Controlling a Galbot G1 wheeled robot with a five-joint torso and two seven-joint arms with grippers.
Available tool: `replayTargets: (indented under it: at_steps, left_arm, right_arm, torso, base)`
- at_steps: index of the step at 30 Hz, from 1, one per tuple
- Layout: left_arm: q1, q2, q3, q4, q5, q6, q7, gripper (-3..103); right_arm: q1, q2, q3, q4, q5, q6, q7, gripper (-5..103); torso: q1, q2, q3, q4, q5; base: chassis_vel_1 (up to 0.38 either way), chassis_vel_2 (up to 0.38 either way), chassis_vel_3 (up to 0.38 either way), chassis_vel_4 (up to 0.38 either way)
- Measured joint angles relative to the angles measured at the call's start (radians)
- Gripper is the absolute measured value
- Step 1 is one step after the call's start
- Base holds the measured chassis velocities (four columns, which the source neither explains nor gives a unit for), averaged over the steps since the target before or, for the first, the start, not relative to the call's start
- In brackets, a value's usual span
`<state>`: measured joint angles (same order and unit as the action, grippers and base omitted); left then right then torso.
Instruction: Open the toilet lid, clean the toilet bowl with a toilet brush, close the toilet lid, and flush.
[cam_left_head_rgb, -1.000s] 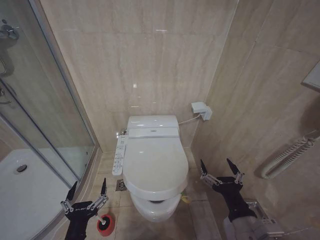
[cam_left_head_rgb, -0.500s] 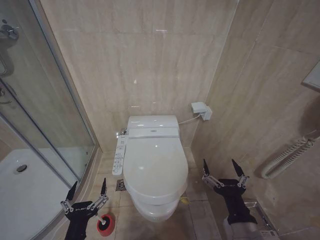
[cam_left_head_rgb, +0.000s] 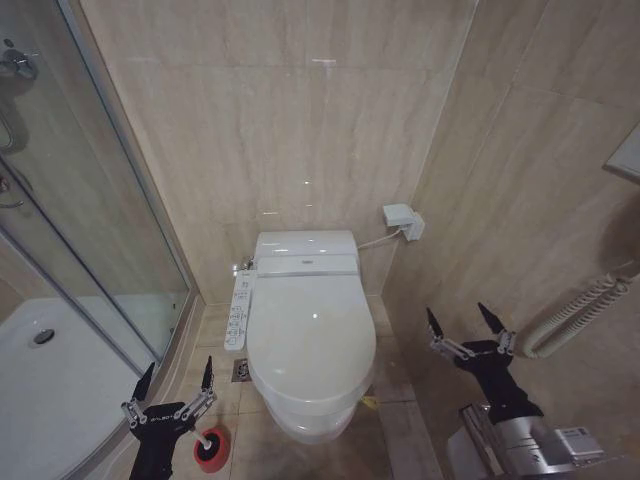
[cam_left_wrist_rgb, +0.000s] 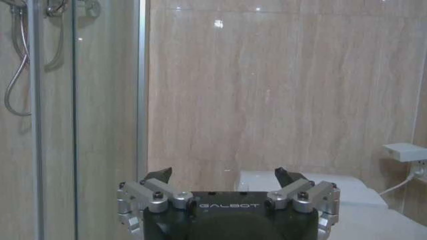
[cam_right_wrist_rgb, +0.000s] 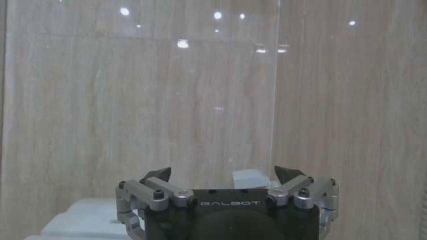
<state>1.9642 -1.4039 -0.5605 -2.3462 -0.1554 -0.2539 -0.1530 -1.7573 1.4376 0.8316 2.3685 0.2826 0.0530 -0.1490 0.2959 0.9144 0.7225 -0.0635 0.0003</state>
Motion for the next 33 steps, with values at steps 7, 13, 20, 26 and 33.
replayTargets:
  at_steps: [7, 13, 20, 26, 33]
  left_arm:
    - [0.000, 0.000, 0.000, 0.000, 0.000, 0.000, 0.000, 100]
    - [0.000, 0.000, 0.000, 0.000, 0.000, 0.000, 0.000, 100]
    - [0.000, 0.000, 0.000, 0.000, 0.000, 0.000, 0.000, 100]
    - [0.000, 0.000, 0.000, 0.000, 0.000, 0.000, 0.000, 100]
    - [0.000, 0.000, 0.000, 0.000, 0.000, 0.000, 0.000, 100]
  right_arm:
    - [-0.058, 0.031, -0.050, 0.042, -0.004, -0.005, -0.029, 100]
    - [-0.079, 0.054, -0.088, 0.055, -0.033, 0.001, -0.026, 100]
    - [-0.108, 0.088, -0.133, 0.070, -0.076, 0.015, -0.004, 100]
    - [-0.111, 0.094, -0.140, 0.071, -0.088, 0.023, 0.005, 100]
    - [-0.117, 0.099, -0.145, 0.080, -0.088, 0.020, 0.010, 100]
  torso:
    - [0.000, 0.000, 0.000, 0.0000, -0.0003]
    - [0.000, 0.000, 0.000, 0.0000, -0.0003]
    - [0.000, 0.000, 0.000, 0.0000, -0.0004]
    - [0.000, 0.000, 0.000, 0.0000, -0.0003]
    - [0.000, 0.000, 0.000, 0.0000, -0.0004]
  base:
    - [0.000, 0.000, 0.000, 0.000]
    - [0.000, 0.000, 0.000, 0.000]
    - [0.000, 0.000, 0.000, 0.000]
    - [0.000, 0.000, 0.000, 0.000]
    - [0.000, 0.000, 0.000, 0.000]
